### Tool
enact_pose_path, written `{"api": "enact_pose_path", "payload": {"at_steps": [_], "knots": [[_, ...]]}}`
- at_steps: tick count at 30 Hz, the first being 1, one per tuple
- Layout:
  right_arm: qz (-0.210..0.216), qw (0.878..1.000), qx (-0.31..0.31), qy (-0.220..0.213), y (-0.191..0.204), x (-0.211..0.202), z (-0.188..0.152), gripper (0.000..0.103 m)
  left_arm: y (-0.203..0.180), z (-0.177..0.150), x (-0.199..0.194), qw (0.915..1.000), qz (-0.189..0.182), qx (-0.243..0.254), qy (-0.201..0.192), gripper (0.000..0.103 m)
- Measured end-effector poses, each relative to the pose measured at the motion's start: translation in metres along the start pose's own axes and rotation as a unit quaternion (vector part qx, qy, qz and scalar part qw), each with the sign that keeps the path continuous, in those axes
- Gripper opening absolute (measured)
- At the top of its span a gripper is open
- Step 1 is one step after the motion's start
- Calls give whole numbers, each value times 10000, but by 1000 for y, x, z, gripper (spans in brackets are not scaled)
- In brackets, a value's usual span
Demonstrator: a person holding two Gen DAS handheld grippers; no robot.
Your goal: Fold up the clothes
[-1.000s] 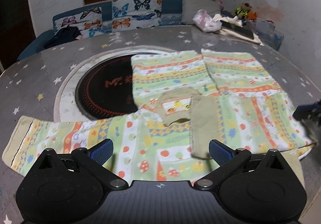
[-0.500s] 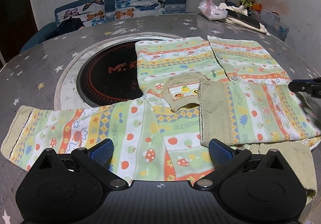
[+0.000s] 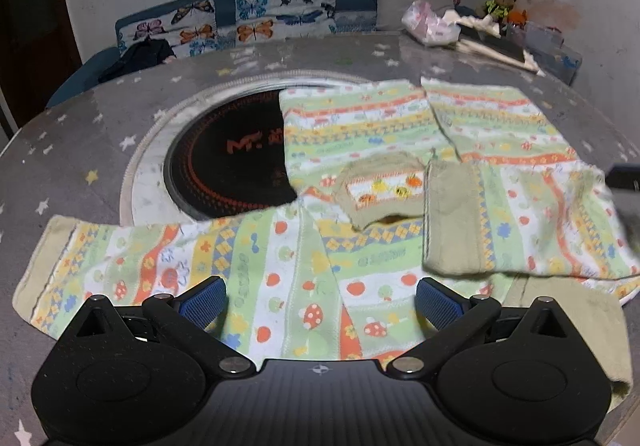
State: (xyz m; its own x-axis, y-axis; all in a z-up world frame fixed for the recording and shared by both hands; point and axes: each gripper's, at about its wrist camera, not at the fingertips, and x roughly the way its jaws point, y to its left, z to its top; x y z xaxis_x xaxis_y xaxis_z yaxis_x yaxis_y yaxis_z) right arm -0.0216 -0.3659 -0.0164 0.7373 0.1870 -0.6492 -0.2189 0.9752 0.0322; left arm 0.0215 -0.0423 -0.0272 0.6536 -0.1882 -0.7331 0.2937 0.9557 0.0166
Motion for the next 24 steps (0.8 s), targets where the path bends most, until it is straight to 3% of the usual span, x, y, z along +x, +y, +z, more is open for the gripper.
{"api": "enact_pose_path", "payload": {"at_steps": [4, 9, 15, 24], "knots": [[378, 9980, -425, 292, 19, -6, -11, 16, -9, 9, -13, 9995, -181, 34, -268, 102], [361, 9940, -827, 617, 27, -7, -25, 16, -25, 16, -21, 9972, -540, 146, -498, 94], [400, 9959, -734, 341, 27, -3, -2, 16, -58, 22, -17, 9909, -1083, 462, -646, 79], [829, 9911, -903, 522, 46, 53, 22, 17, -92, 13, -5, 9828, -1477, 977, -521, 78]]}}
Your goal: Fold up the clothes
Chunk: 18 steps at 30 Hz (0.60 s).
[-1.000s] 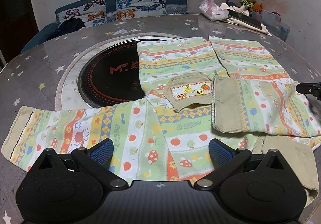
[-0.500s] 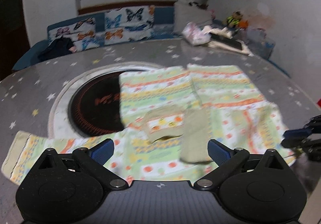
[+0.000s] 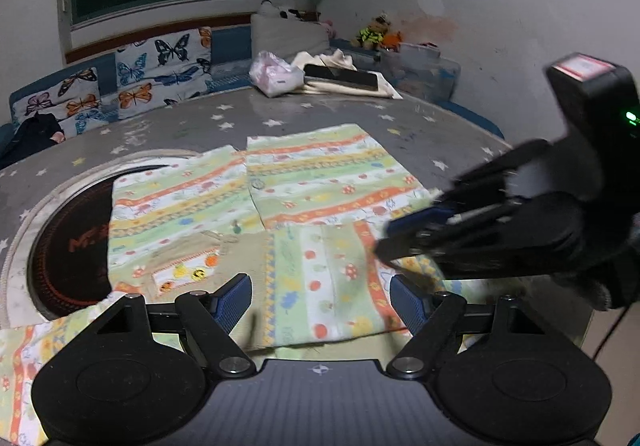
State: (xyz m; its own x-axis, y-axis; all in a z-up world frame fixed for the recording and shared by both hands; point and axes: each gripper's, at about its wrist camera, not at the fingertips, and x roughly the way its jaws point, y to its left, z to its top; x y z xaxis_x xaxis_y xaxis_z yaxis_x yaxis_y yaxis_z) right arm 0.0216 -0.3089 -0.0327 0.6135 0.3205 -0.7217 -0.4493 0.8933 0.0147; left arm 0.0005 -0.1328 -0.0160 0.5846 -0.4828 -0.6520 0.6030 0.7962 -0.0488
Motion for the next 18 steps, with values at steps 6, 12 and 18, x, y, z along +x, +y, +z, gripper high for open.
{"api": "enact_pose_path", "payload": {"at_steps": [6, 12, 18], "knots": [[3, 9999, -89, -87, 6, 11, 7, 24, 10, -2, 3, 9996, 20, 5, 280, 80], [54, 9999, -78, -107, 10, 18, 9, 30, 50, -2, -17, 9975, 432, -470, 293, 85], [133, 9997, -37, -200, 16, 19, 12, 35, 114, -20, -50, 9823, 1439, -1194, 142, 85]]}}
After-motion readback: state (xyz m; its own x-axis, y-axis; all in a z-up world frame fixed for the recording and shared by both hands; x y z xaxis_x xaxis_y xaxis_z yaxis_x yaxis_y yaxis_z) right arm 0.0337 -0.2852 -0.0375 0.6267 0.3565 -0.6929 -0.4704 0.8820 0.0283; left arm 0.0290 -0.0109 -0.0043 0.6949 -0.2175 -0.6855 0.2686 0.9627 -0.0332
